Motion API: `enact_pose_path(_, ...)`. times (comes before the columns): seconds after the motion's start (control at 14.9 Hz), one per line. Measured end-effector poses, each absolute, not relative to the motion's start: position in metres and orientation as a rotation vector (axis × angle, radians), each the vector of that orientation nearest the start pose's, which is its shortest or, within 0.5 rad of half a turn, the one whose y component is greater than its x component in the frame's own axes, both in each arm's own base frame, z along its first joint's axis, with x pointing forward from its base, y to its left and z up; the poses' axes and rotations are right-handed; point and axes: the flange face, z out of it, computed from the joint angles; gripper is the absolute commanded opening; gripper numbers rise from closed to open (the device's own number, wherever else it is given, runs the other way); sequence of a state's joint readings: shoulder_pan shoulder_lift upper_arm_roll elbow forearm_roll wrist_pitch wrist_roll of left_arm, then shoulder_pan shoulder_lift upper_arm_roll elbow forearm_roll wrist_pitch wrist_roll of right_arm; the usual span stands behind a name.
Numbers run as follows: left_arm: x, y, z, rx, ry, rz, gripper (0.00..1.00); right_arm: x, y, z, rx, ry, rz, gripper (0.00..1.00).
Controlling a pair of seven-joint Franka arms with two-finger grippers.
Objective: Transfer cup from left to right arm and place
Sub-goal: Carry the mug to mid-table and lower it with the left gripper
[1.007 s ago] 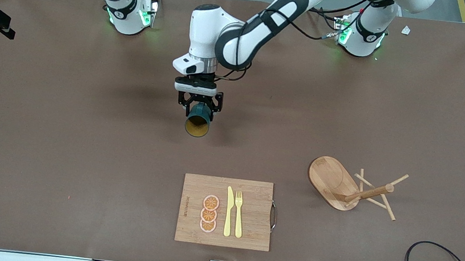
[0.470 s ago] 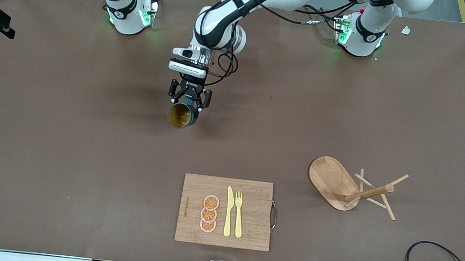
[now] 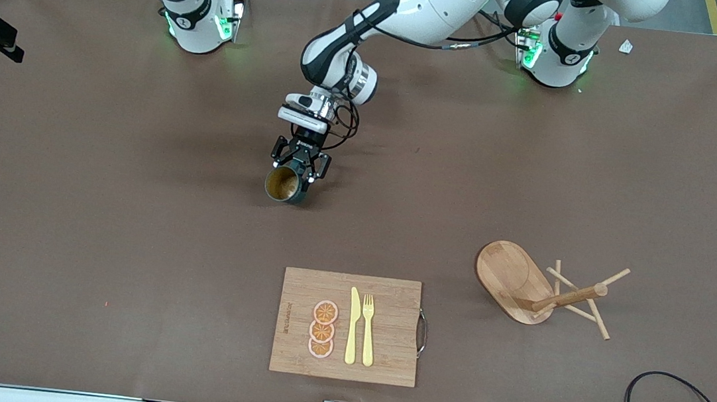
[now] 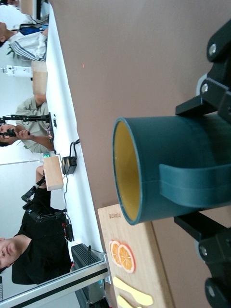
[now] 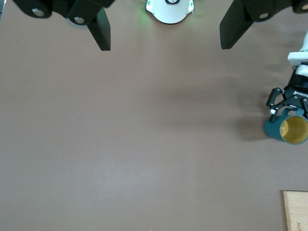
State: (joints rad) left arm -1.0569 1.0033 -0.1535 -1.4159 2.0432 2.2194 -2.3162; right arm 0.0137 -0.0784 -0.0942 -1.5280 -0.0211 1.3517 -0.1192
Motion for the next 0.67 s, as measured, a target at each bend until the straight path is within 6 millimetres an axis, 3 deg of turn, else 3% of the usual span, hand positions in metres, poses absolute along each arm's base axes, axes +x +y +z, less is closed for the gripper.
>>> enact_pose_path(0.07,0.296,-0.664,0.107,-2.606,0.558,-1.964,0.59,0.504,-0.046,0.667,-3.141,-0.056,0.156,1.00)
enact_pose_path(0.2,0.283,-0.667,0.099,-2.619,0.530,-1.990,0.74,0.505,-0.046,0.666,-3.141,-0.055,0.158,1.00)
enact_pose_path(0.27,0.277,-0.667,0.093,-2.633,0.525,-1.988,0.90,0.505,-0.046,0.666,-3.141,-0.055,0.159,1.00)
enact_pose_path(0.34,0.271,-0.665,0.086,-2.630,0.524,-1.991,0.99,0.506,-0.046,0.665,-3.141,-0.055,0.157,1.00)
enact_pose_path(0.54,0.249,-0.655,0.066,-2.642,0.521,-1.974,1.00,0.509,-0.046,0.666,-3.144,-0.056,0.130,1.00)
enact_pose_path(0.67,0.222,-0.652,0.055,-2.742,0.425,-1.898,1.00,0.512,-0.046,0.665,-3.147,-0.055,0.112,1.00)
